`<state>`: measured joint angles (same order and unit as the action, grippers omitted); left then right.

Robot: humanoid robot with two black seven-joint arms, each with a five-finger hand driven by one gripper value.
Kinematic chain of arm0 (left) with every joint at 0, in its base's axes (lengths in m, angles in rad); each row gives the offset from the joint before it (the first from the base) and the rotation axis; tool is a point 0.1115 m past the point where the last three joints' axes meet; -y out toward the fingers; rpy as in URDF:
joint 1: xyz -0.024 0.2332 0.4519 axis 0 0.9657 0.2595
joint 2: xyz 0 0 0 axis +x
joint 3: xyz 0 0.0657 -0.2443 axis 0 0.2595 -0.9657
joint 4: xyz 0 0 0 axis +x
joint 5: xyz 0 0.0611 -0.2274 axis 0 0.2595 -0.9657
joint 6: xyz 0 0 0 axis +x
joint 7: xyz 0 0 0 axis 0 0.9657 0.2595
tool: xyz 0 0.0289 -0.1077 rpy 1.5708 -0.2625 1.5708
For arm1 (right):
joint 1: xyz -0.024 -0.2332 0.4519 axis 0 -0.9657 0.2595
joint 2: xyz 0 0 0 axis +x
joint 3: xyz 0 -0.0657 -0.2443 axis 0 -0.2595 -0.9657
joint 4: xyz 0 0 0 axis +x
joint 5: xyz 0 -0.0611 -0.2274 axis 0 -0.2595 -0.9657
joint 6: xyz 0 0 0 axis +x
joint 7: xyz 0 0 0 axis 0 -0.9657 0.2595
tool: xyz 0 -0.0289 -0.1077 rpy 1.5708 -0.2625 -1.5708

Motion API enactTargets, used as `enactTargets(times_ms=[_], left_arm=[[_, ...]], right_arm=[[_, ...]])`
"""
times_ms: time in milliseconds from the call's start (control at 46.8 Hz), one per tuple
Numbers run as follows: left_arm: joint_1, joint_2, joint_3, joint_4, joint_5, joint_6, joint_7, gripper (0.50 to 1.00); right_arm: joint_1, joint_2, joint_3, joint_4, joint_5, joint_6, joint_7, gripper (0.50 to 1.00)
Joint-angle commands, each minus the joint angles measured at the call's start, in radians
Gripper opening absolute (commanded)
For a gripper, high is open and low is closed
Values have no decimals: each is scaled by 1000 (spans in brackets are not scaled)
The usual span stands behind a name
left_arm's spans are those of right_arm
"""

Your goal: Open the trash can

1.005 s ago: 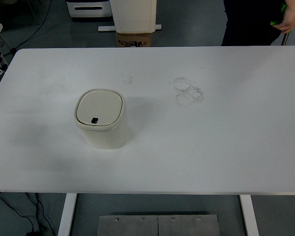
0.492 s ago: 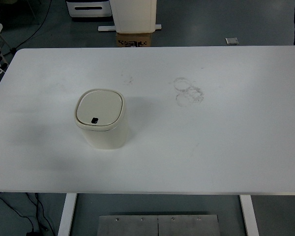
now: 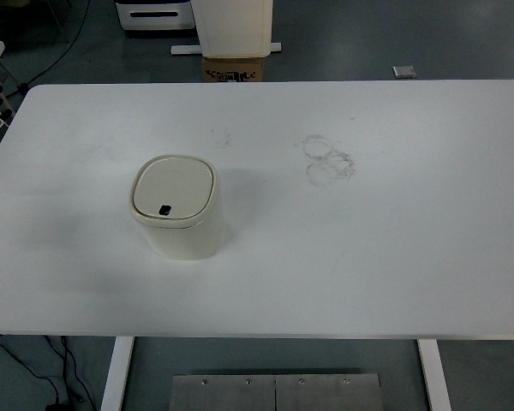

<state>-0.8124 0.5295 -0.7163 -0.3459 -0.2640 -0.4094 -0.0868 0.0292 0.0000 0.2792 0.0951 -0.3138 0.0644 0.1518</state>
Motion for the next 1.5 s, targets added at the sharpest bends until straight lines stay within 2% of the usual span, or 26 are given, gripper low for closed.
enactTargets(times_ms=[0, 534, 770, 1069, 1475], left_arm=[[-2, -5, 0, 1, 0, -2, -1, 1000], [-19, 1, 6, 1, 5, 0, 1, 1000], [-96, 30, 103, -30, 49, -2, 2, 1000], [-220, 119, 359, -208, 62, 0, 2, 1000], [-494, 267, 796, -571, 173, -15, 5, 1000]], right_arm=[[0, 0, 0, 0, -1, 0, 0, 991], [0, 0, 0, 0, 1, 0, 0, 991], [0, 0, 0, 0, -1, 0, 0, 991], [0, 0, 0, 0, -1, 0, 0, 991], [0, 0, 0, 0, 1, 0, 0, 991]])
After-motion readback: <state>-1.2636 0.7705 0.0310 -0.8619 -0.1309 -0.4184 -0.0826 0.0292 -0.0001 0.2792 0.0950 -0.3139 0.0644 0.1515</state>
